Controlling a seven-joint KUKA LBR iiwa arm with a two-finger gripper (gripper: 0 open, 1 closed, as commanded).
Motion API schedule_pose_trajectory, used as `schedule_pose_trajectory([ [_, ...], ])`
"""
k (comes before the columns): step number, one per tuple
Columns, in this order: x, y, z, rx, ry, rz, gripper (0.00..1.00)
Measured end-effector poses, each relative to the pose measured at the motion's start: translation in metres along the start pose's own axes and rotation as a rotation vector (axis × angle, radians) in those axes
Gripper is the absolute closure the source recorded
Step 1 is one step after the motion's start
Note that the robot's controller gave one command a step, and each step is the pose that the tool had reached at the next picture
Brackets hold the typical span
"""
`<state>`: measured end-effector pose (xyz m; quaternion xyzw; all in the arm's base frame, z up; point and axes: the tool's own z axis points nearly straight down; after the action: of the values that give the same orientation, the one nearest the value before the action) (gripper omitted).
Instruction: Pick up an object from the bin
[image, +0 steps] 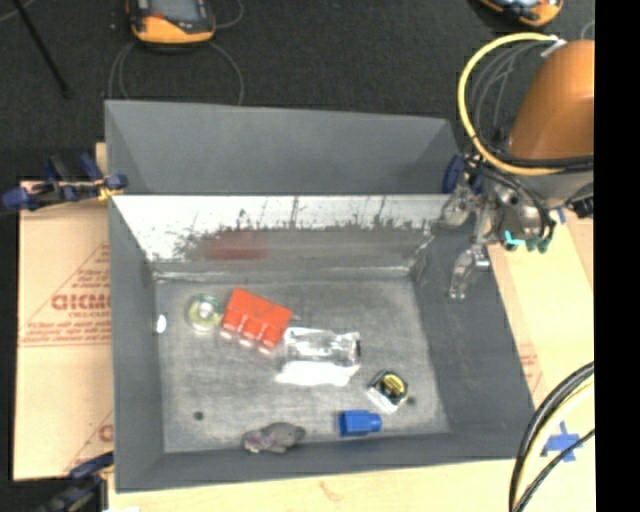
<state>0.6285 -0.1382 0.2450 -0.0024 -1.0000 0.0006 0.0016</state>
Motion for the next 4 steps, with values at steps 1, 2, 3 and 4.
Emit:
schedule_pose_trajectory([
  [1, -0.005, 0.05, 0.105, -0.003, -0.001, 0.013, 0.0],
  [2, -0.023, 0.11, 0.081, -0.005, -0.011, 0.107, 0.0],
  [3, 0.027, 0.184, 0.118, -0.002, -0.004, -0.117, 0.0],
  [4, 0.024, 0.192, 0.135, 0.0, -0.017, -0.021, 0.0],
])
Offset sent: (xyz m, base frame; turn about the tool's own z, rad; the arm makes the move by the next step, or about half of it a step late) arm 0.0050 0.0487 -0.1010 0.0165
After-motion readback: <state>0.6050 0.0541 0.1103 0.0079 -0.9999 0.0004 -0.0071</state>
